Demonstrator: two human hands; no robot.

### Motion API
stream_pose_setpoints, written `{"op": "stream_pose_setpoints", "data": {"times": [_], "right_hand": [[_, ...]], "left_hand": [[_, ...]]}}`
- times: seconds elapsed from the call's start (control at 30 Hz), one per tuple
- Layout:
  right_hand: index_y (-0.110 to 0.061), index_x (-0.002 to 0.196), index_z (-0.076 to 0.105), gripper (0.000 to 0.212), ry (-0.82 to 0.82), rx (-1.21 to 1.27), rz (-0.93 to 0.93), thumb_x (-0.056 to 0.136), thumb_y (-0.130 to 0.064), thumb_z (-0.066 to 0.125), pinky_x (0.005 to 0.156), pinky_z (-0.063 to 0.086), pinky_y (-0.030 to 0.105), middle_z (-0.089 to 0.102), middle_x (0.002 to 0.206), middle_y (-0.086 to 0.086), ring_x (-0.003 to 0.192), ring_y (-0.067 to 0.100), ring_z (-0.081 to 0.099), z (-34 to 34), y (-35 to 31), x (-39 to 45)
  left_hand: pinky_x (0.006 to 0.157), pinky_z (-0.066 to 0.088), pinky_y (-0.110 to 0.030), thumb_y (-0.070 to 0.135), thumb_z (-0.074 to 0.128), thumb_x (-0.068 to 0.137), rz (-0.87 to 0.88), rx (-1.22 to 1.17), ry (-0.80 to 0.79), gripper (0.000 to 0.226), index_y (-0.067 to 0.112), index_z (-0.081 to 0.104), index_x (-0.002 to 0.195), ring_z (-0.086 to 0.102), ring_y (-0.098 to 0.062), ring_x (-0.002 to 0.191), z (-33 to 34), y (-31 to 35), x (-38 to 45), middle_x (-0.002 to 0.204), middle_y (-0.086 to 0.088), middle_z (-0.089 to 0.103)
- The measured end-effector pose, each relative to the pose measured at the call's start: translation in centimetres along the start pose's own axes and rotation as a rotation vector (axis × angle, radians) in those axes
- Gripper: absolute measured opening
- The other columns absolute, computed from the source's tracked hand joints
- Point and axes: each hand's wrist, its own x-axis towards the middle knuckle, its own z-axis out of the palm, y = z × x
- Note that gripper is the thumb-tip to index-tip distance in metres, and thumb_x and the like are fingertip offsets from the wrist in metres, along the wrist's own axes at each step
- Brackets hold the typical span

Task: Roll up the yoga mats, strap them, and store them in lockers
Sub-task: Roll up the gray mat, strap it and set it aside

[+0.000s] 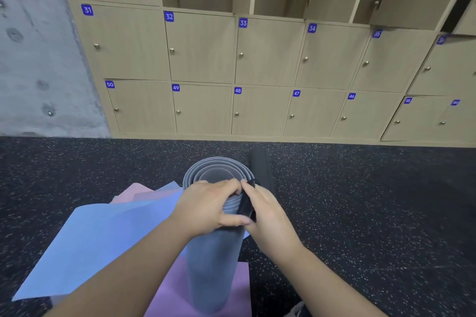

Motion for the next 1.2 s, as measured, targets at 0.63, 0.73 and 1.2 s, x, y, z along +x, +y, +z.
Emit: {"op": "stream_pose_setpoints", "data": {"times": [0.63,0.73,1.2], "right_hand": [[-0.026,0.151,0.006,0.094,-0.103,-0.061,0.132,0.080,-0.041,0.066,0.096,0.042,0.031,0.042,0.139,-0.005,0.130,0.010,0.036,2.1,-1.9,2.9],[-0.027,0.147,0.013,0.090,-0.078,-0.071,0.152,0.077,-0.047,0.066,0.091,0.045,0.033,0.048,0.130,-0.003,0.123,0.012,0.043,2.3,-2.1,3.2],[-0.024,0.120,0.061,0.042,-0.070,-0.222,-0.051,0.088,-0.051,0.059,0.081,0.037,0.017,0.048,0.107,-0.008,0.112,0.004,0.044,1.2,-0.8,1.8]], "left_hand": [[0.063,0.039,-0.037,0.017,0.038,0.078,-0.070,-0.356,0.332,0.027,0.038,0.020,0.080,0.050,-0.023,0.073,1.4,-0.8,-1.2,0.081,0.000,0.057],[0.066,0.034,-0.026,0.009,0.034,0.073,0.044,-0.311,0.381,0.025,0.033,0.031,0.079,0.038,-0.013,0.074,1.1,-1.0,-1.7,0.080,0.003,0.048],[0.048,0.044,-0.031,-0.020,0.052,0.069,-0.119,0.068,0.447,0.064,0.028,0.064,0.110,0.035,-0.018,0.072,0.6,-9.2,-3.9,0.086,0.001,0.044]]}}
